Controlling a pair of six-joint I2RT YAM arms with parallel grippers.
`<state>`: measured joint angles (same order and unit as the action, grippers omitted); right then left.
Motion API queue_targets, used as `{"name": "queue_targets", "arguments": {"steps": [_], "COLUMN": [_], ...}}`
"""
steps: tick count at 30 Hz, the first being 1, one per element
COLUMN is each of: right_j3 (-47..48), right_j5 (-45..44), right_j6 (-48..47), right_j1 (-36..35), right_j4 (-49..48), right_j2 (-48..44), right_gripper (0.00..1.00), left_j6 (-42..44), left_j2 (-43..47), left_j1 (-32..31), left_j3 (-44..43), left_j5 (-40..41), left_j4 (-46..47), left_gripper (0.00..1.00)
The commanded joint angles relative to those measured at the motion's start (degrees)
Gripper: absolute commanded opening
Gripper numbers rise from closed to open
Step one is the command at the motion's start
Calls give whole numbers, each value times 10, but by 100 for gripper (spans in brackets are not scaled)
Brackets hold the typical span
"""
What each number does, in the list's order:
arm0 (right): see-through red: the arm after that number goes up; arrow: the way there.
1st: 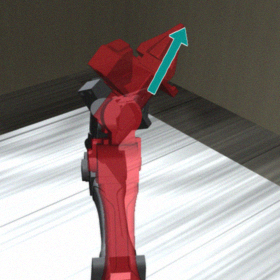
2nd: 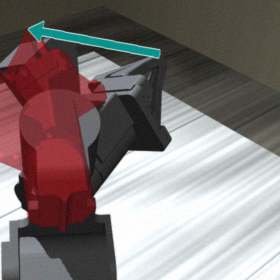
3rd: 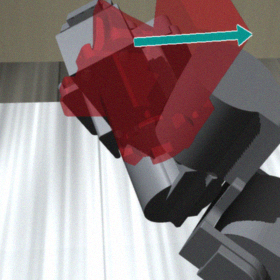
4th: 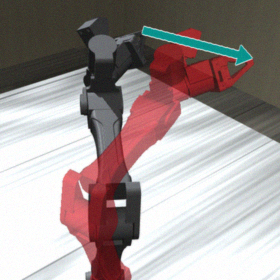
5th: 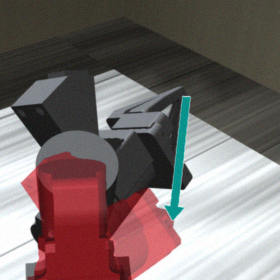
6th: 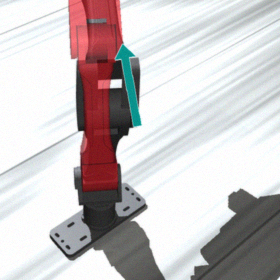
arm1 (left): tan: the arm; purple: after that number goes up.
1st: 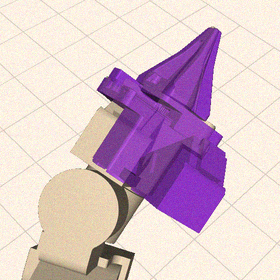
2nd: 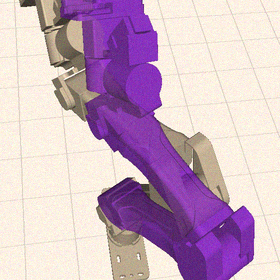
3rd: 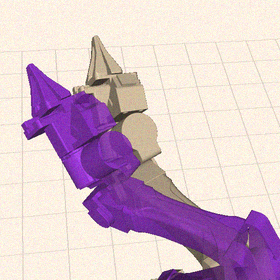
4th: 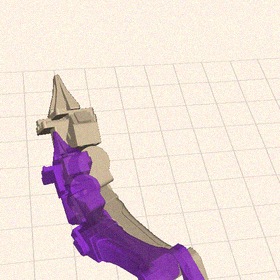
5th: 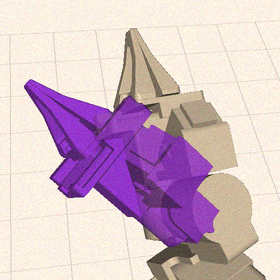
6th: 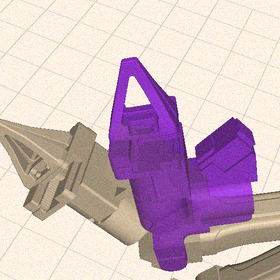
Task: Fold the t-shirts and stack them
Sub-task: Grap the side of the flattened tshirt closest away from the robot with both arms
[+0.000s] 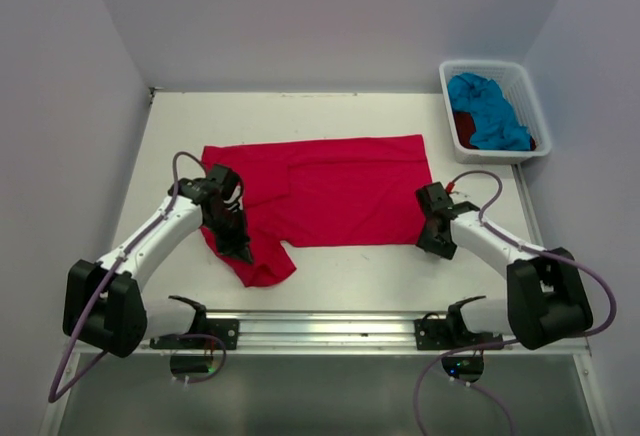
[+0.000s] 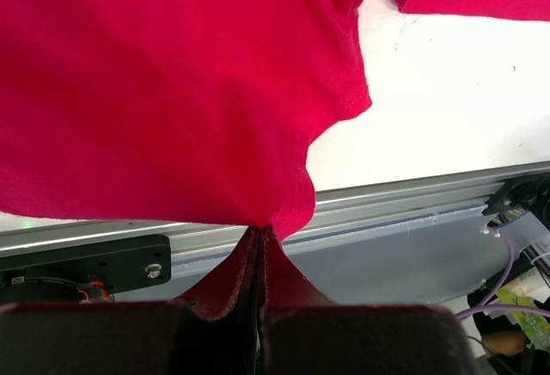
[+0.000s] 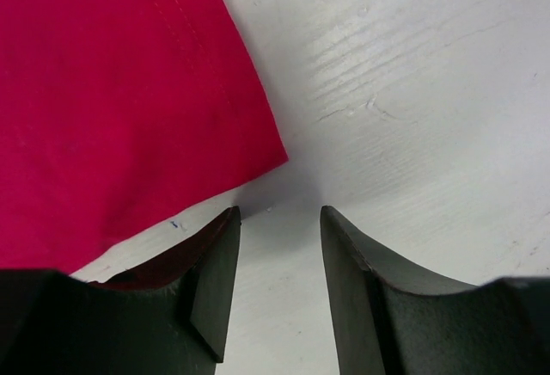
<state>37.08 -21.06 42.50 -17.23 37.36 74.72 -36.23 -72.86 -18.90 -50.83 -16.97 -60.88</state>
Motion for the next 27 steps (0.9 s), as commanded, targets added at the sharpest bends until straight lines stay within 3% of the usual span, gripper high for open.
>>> {"name": "queue_targets", "arguments": {"steps": [1, 6, 14, 20, 27], "right_j3": [-12, -6, 7, -15, -23], "right_j5": [1, 0, -8, -58, -72], "right_j6": [27, 29, 31, 99, 159], "right_j1": [2, 1, 1, 1, 2], "right_j4": [-37, -48, -12, 3, 4], "right_j2": [16, 20, -76, -124, -110], "right_gripper": [47, 46, 45, 47, 53], "left_j6": [-9, -10, -17, -17, -17], "left_j2": [18, 29, 42, 42, 45], "left_j1": [-4, -4, -4, -4, -4], "left_j3": [-1, -7, -13, -8, -8], "left_j5": [-15, -10, -10, -12, -16], "left_j4": [-16, -23, -29, -28, -30], "left_gripper": [0, 0, 0, 0, 0]}}
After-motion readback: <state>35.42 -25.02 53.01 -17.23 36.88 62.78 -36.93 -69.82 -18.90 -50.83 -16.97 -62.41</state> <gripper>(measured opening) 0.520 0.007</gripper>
